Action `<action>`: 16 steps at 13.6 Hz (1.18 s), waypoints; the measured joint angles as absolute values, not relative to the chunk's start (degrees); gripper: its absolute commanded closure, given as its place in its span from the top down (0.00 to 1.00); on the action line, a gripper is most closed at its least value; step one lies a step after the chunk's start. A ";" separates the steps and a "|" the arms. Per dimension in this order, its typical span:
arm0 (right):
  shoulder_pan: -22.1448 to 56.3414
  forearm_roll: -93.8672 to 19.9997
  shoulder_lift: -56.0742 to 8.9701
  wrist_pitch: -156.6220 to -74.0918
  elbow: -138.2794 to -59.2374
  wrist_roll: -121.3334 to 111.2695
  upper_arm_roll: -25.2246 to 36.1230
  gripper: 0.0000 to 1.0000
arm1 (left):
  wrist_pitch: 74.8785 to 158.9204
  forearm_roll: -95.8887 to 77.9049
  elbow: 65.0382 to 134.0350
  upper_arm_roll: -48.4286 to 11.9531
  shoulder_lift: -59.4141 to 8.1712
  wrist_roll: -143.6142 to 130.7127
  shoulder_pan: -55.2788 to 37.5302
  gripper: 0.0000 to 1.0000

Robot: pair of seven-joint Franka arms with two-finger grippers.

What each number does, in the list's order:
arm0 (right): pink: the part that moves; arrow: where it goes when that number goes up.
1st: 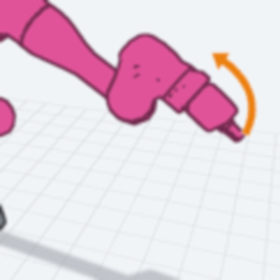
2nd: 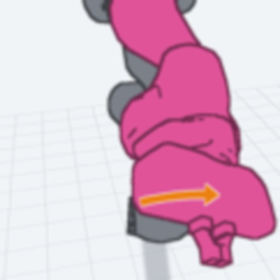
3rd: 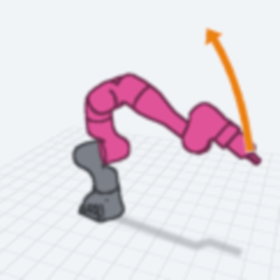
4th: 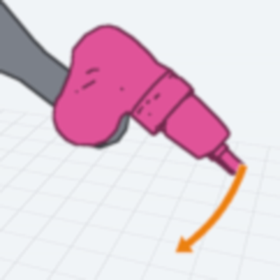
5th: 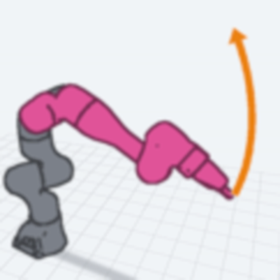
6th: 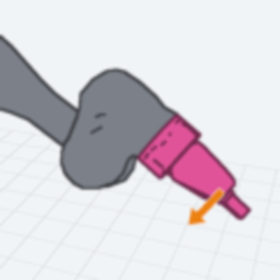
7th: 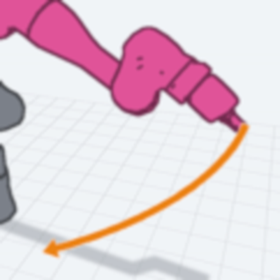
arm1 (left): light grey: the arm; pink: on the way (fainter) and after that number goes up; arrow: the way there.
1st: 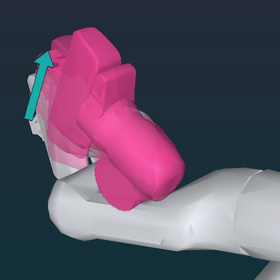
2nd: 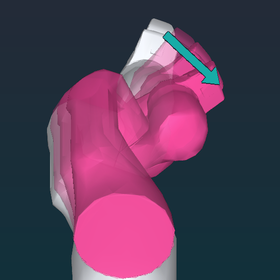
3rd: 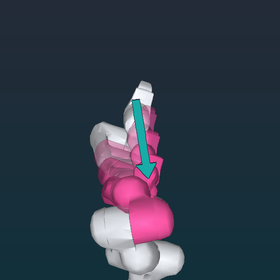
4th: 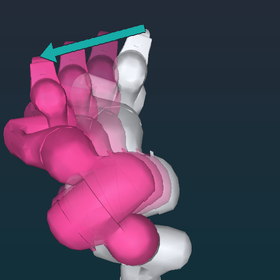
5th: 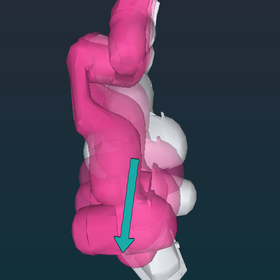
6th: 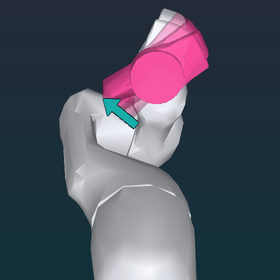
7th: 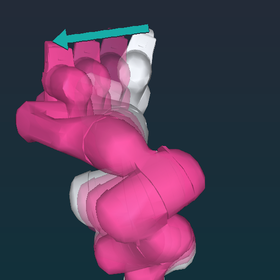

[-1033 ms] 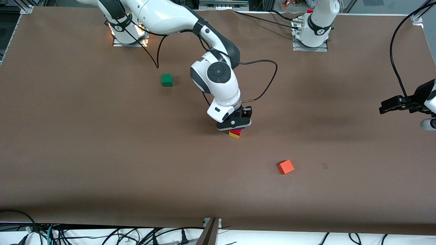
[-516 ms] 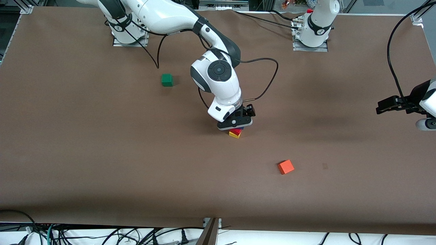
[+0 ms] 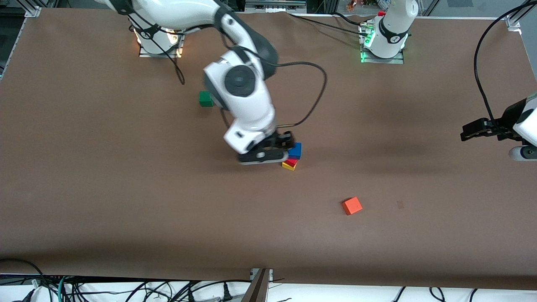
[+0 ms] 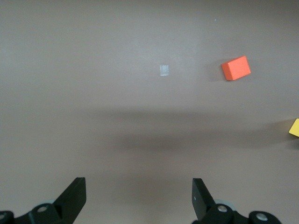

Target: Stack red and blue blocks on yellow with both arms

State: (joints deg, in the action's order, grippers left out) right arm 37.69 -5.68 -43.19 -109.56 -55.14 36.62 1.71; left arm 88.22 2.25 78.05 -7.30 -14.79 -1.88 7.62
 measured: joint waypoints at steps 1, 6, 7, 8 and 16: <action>34.97 -6.47 -41.07 -106.09 -55.13 35.48 1.70 1.00 | 88.25 2.25 78.05 -7.31 -14.79 -1.98 7.40 1.00; 22.54 -7.34 -31.36 -91.24 -57.19 27.28 2.36 1.00 | 88.58 2.25 77.97 -7.25 -14.79 -2.01 7.33 1.00; 21.21 -7.34 -28.93 -89.09 -58.74 25.79 3.25 1.00 | 88.59 2.25 77.96 -7.25 -14.79 -2.01 7.33 1.00; 20.66 -7.35 -26.09 -87.30 -61.13 23.95 4.53 1.00 | 88.59 2.25 77.95 -7.25 -14.80 -2.01 7.32 1.00; 17.00 -4.22 -0.47 -91.87 -91.68 9.14 7.48 1.00 | 88.60 2.25 77.95 -7.29 -14.83 -2.01 6.82 1.00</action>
